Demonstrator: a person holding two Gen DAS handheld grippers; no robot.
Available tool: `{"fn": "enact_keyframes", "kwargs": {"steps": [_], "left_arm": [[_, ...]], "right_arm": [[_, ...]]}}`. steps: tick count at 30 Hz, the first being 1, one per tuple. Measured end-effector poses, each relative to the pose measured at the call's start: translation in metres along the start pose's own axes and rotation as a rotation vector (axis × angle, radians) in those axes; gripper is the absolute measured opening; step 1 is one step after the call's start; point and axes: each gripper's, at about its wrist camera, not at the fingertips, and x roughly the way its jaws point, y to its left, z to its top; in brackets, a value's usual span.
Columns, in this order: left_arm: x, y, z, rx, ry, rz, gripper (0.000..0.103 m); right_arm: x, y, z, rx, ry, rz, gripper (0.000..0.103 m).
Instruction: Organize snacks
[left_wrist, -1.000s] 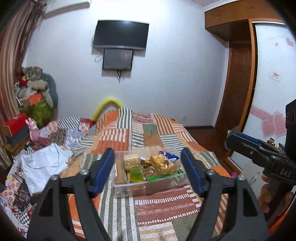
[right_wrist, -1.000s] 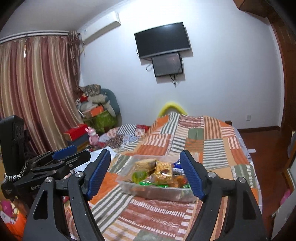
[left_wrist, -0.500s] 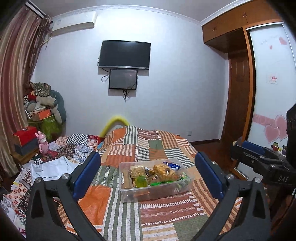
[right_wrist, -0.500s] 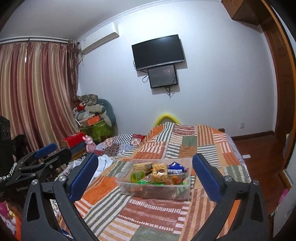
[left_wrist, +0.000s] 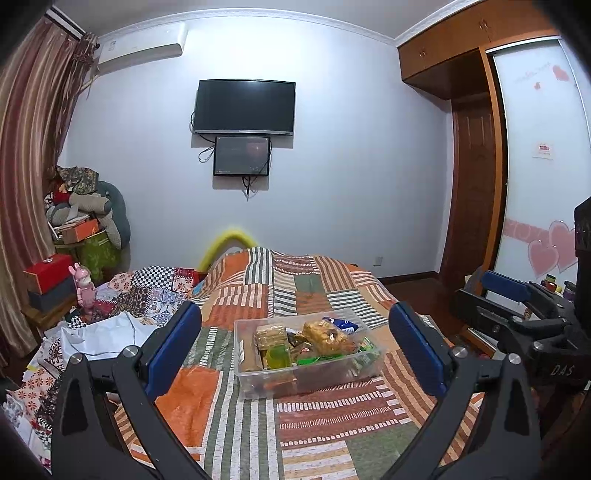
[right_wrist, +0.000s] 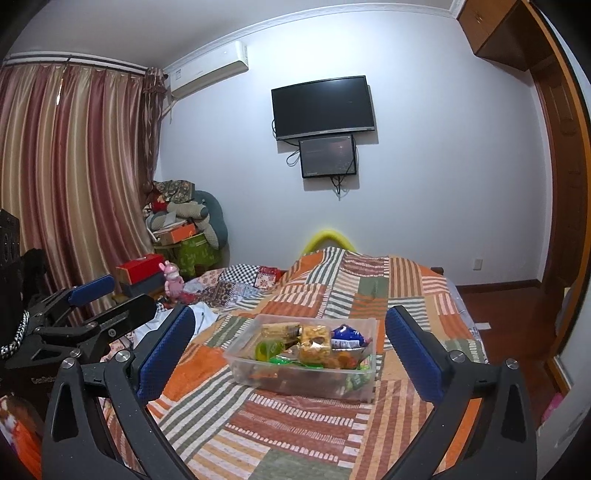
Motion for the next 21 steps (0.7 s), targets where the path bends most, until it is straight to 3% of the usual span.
{"fn": "enact_keyframes", "kwargs": {"steps": [21], "left_arm": [[-0.0006,-0.0007,-0.0016,-0.002,0.005,0.002,0.103]], "right_arm": [[-0.0041,-0.0046,0.0021,0.020,-0.011,0.004,0.103]]}}
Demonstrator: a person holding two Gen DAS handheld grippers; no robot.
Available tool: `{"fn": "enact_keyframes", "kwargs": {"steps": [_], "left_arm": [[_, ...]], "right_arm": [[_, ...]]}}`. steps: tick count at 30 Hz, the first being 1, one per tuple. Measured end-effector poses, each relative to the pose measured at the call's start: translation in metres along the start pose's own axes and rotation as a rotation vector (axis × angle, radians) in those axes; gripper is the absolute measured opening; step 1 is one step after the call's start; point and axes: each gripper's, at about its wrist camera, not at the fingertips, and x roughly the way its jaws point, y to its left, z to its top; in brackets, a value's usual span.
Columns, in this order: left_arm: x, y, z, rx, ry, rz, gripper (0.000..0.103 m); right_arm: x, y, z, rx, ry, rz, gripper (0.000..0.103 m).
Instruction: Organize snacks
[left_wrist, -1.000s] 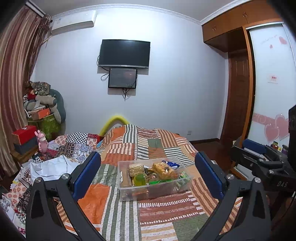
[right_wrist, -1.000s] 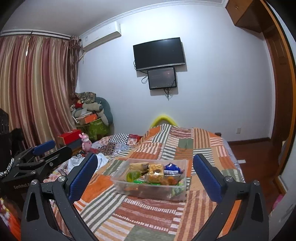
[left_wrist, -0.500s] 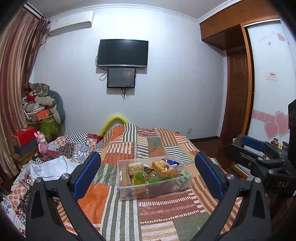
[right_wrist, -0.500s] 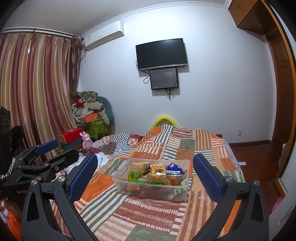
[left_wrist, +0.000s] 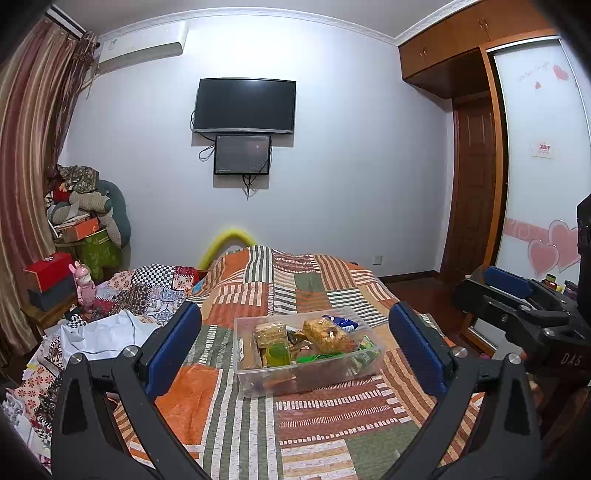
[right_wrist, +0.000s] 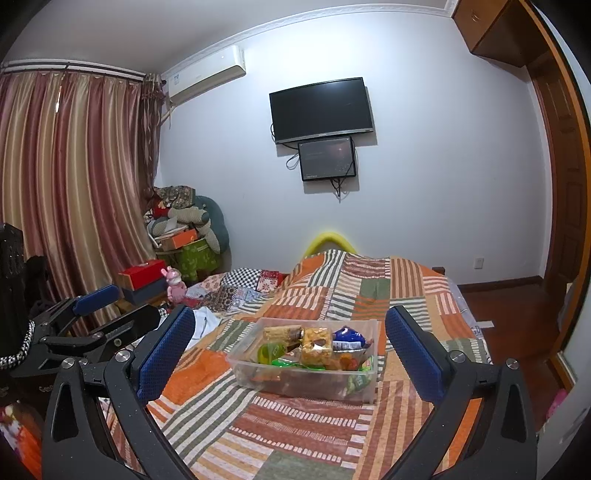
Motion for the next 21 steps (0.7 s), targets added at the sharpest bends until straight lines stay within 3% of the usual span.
{"fn": "enact_keyframes", "kwargs": {"steps": [21], "left_arm": [[-0.0015,-0.0018,0.0016,-0.006,0.000,-0.028,0.103]], "right_arm": [[-0.0018,-0.0014,0.0009,0.010,-0.005,0.003,0.103]]}}
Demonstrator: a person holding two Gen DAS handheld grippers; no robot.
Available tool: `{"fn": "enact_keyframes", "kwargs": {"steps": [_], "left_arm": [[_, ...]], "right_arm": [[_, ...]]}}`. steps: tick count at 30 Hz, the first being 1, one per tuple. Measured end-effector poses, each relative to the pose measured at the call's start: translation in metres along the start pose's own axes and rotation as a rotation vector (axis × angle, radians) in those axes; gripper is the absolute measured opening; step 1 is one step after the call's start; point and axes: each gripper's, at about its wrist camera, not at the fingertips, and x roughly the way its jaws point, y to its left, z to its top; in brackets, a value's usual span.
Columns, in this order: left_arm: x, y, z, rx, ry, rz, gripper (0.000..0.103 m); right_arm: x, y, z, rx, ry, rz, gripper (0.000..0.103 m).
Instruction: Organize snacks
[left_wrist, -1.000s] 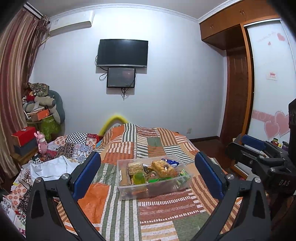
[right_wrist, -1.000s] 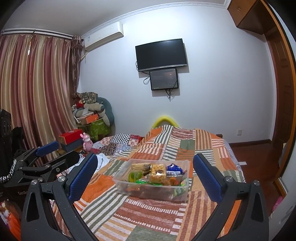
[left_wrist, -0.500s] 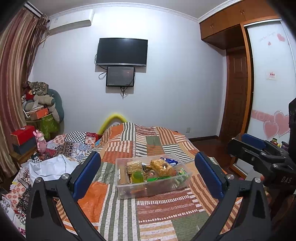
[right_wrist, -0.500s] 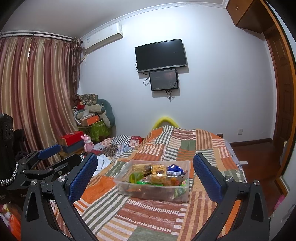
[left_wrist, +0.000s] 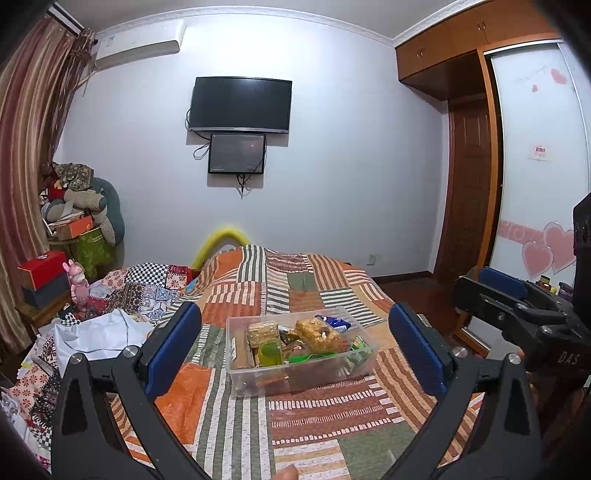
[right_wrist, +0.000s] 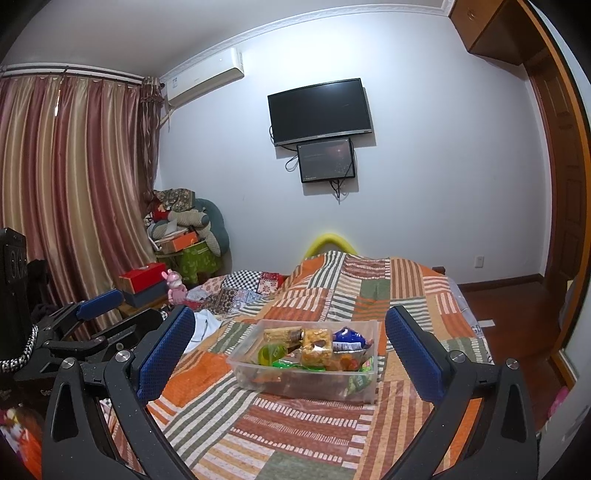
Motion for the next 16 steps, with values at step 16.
{"fn": "enact_keyframes", "kwargs": {"steps": [16], "left_arm": [[0.0006,-0.0051,0.0007,0.003,0.003,-0.013,0.103]], "right_arm": [[0.0002,-0.0003,-0.0005,0.000,0.000,0.001,0.103]]}}
